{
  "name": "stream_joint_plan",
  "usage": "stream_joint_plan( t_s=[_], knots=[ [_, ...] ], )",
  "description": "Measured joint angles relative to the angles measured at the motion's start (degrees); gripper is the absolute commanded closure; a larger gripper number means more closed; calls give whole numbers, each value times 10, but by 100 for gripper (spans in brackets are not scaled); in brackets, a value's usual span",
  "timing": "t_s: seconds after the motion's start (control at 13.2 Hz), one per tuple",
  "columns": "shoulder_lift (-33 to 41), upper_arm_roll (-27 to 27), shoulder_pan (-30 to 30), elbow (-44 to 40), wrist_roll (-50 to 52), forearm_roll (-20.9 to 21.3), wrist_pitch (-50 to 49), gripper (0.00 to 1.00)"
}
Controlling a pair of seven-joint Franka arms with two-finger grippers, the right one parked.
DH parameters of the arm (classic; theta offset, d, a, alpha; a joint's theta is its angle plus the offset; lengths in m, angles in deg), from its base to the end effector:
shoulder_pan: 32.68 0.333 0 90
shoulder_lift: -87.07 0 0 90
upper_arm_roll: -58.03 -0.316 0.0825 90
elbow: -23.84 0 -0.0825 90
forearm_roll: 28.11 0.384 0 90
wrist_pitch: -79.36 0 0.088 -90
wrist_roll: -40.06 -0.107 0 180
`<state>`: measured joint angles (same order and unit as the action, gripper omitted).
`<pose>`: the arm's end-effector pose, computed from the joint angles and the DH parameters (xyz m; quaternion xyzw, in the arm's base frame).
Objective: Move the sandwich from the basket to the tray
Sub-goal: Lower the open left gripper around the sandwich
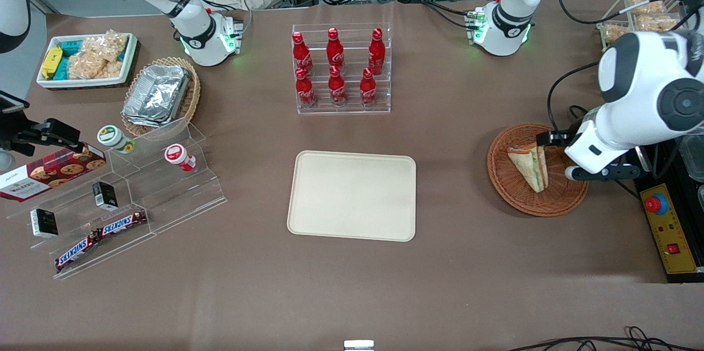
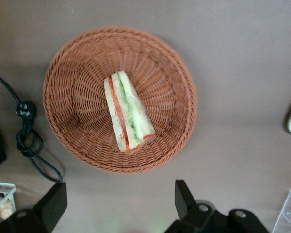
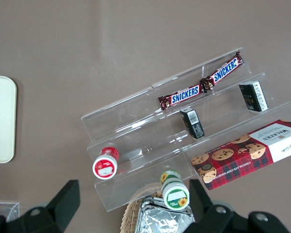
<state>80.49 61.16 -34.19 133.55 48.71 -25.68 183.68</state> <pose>0.5614 -0.0413 0.4186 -0.9940 -0.0273 0.1015 0.0287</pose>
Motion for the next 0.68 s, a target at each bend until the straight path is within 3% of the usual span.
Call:
stream_joint_plan(
  t_s=[0.38,0.68],
  knots=[
    [2,-3,30,134,70,0,182,2],
    [-28,-3,41,166,145,0,248,2]
  ],
)
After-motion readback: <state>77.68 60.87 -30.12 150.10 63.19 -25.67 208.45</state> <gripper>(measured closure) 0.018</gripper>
